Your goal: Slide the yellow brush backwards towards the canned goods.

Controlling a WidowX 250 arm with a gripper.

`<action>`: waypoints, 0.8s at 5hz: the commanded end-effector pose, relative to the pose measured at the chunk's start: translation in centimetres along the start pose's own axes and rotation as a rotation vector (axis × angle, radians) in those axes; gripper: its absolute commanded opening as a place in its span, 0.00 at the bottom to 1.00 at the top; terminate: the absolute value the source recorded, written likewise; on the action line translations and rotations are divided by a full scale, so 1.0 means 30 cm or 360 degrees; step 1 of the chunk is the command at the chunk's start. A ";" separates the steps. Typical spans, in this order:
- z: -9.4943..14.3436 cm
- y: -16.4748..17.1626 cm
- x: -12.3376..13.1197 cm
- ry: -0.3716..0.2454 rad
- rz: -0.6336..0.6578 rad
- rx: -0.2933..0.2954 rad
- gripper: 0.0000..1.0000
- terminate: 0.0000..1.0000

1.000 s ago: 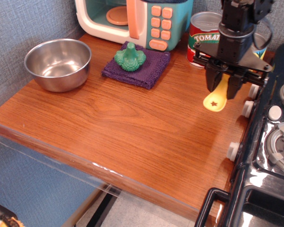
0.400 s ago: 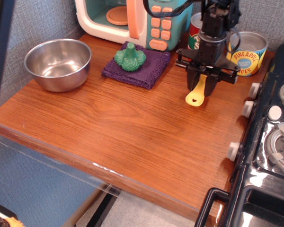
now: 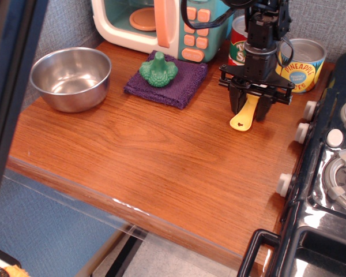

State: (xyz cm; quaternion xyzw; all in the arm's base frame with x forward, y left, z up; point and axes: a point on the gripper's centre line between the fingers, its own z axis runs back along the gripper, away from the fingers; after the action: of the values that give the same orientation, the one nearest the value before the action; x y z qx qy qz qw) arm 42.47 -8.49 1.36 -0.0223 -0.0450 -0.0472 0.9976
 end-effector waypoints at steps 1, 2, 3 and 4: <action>0.211 -0.027 0.020 -0.0249 -0.0194 -0.0033 1.00 0.00; 0.351 -0.034 -0.016 -0.0391 -0.0214 -0.0009 1.00 0.00; 0.403 -0.025 -0.109 -0.0375 -0.0160 -0.0001 1.00 0.00; 0.402 -0.019 -0.187 -0.0324 -0.0152 -0.0004 1.00 0.00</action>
State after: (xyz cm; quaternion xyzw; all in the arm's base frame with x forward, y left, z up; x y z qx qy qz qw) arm 35.88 -8.02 10.50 -0.0219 -0.1137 -0.0886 0.9893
